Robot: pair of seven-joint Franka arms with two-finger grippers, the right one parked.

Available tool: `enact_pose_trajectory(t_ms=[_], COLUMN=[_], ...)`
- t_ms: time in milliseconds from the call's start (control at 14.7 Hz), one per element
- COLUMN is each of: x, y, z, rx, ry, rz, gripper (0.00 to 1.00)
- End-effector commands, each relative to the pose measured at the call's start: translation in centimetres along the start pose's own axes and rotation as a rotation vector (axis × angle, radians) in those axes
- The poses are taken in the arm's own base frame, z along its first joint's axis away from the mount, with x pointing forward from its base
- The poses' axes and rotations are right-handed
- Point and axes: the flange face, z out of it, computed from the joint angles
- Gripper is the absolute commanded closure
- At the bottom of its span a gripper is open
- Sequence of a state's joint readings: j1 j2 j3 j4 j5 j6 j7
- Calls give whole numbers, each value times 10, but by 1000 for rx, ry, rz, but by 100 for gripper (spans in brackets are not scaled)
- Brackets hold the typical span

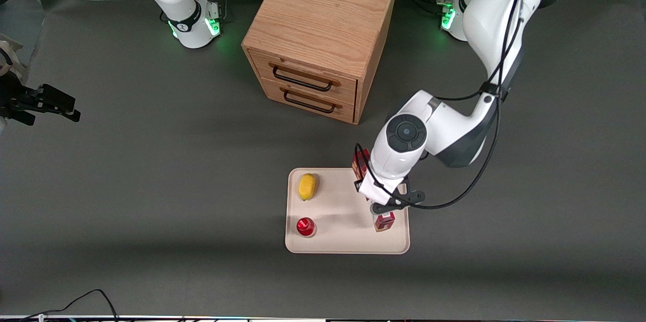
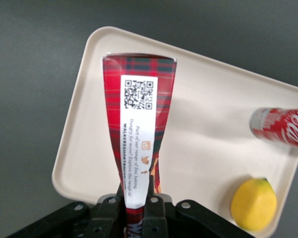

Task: Place red cookie box on tray
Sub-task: 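Carry the held box over the white tray beside the lemon, then lower the box onto the tray and tip it flat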

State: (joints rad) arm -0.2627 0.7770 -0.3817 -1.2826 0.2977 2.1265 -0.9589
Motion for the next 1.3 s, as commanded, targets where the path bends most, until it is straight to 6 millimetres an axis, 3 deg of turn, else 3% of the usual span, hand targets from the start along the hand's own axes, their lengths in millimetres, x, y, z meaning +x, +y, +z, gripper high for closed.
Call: enact_pose_trajectory(t_ms=[0, 545, 818, 886, 955, 1023, 1091, 1227], x=[14, 13, 14, 14, 14, 15, 16, 18], y=[-11, -33, -37, -37, -37, -38, -37, -36], z=[16, 73, 86, 87, 87, 87, 84, 73], rx=[1, 13, 4, 5, 4, 3, -2, 11], ry=[46, 46, 50, 49, 48, 47, 47, 38], rz=[12, -5, -4, -2, -2, -10, -20, -28], gripper=[100, 100, 98, 65, 58, 13, 0, 0])
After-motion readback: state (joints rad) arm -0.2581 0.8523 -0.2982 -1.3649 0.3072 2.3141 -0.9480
